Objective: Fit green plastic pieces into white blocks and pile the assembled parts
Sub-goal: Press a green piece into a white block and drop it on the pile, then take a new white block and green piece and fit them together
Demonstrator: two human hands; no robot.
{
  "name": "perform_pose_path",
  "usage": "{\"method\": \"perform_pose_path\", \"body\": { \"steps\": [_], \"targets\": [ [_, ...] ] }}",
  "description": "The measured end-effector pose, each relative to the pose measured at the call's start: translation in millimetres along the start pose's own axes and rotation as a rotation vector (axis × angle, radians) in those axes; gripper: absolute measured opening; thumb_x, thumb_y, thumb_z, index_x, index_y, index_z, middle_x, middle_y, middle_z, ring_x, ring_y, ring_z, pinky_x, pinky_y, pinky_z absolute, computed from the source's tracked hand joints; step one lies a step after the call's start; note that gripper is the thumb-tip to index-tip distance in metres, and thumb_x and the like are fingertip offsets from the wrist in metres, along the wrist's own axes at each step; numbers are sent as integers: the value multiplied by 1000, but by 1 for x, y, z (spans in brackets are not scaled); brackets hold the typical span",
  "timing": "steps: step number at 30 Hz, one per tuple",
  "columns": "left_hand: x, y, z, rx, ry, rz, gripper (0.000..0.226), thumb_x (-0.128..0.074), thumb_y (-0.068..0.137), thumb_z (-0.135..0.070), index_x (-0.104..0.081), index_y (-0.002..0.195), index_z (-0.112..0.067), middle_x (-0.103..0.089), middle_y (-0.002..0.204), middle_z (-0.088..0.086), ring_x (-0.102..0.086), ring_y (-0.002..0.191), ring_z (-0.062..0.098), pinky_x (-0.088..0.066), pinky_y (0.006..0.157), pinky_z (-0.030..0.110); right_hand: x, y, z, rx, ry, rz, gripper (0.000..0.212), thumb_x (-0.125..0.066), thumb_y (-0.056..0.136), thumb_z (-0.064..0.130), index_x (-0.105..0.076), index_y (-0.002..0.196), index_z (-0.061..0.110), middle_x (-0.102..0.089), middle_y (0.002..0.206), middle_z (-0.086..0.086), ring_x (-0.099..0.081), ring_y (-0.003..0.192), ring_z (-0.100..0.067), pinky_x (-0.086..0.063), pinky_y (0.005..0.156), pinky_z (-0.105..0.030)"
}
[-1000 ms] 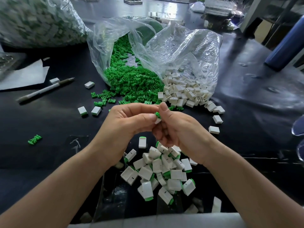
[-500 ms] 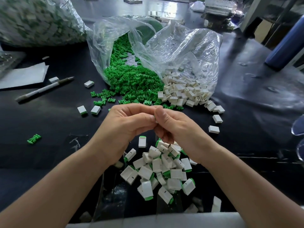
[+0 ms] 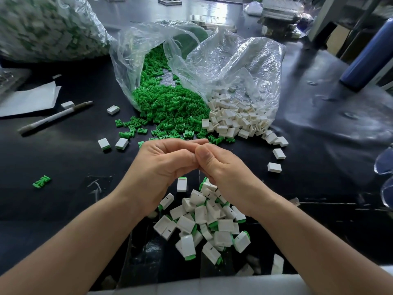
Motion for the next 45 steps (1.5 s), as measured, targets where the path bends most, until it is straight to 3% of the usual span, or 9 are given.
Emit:
{"method": "perform_pose_path", "body": {
  "steps": [2, 5, 15, 21, 28, 31, 36, 41, 45],
  "targets": [
    [1, 0, 0, 0, 2, -7, 22, -58, 58, -5, -72, 74, 1, -72, 96, 14, -70, 84, 22, -57, 75, 26, 1, 1, -1, 10, -2, -12, 41, -31, 98, 36, -57, 122, 15, -61, 101, 10, -54, 89, 2, -42, 79, -24],
    [1, 0, -1, 0, 17, -4, 25, -59, 58, -7, -72, 78, 0, -73, 93, 14, -70, 85, 23, -57, 76, 27, 2, 1, 0, 23, -13, -24, 50, -29, 95, 45, -61, 115, 12, -51, 76, 11, -44, 65, -1, -31, 64, -20],
    [-1, -2, -4, 3, 74, 22, 21, -59, 58, -9, -75, 70, -4, -70, 85, 24, -68, 69, 25, -57, 67, 26, 3, 4, -1, 48, -38, -26, 80, -24, 74, 62, -60, 107, -2, -44, 61, 9, -40, 61, -8, -33, 63, -30],
    [8, -1, -6, -11, 173, -55, 20, -62, 57, -19, -75, 70, -10, -72, 77, 10, -66, 71, 18, -57, 68, 26, 27, 6, -4, 11, -54, -154, 63, -28, 72, 69, -62, 62, 17, -52, 51, 9, -47, 51, -3, -38, 59, -28],
    [0, -4, -5, 20, 324, 24, 14, -71, 55, -18, -74, 67, -13, -71, 66, 4, -64, 59, 9, -50, 50, 17, 81, 15, -20, 22, -448, -513, 12, -56, 90, 30, -63, 91, 21, -57, 78, 9, -50, 69, -3, -37, 66, -14],
    [-6, -7, -2, 43, 398, 95, 19, -73, 51, -23, -73, 66, -11, -69, 62, 4, -58, 53, 7, -46, 48, 17, 91, 18, -26, 11, -542, -587, 21, -58, 90, 25, -65, 108, 18, -58, 104, -5, -52, 87, -13, -36, 82, -20],
    [-7, -8, -2, 39, 456, 92, 29, -68, 56, -39, -72, 65, -12, -68, 64, 5, -58, 56, 7, -42, 45, 15, 87, 26, -34, -25, -669, -538, 32, -56, 90, 20, -57, 123, 19, -50, 119, -10, -46, 114, -26, -33, 96, -29],
    [0, -6, -3, 38, 393, 14, 11, -67, 71, -21, -70, 64, -12, -69, 64, 2, -61, 54, 7, -42, 43, 16, 80, 31, -37, -60, -748, -481, 38, -55, 91, 20, -52, 129, 19, -46, 118, -13, -41, 116, -30, -31, 99, -34],
    [0, -4, -1, 45, 401, 9, 14, -66, 77, -15, -70, 65, -11, -70, 64, 2, -61, 55, 8, -43, 44, 18, 82, 32, -39, -66, -744, -482, 27, -58, 89, 20, -58, 116, 13, -47, 116, -12, -43, 114, -28, -33, 97, -33]
  ]
}}
Point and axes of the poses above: each hand's wrist, its own y-axis towards the middle knuckle, its own x-axis out of the back of the hand, z = x × y, the point moved 7 cm from there along y, towards the middle knuckle
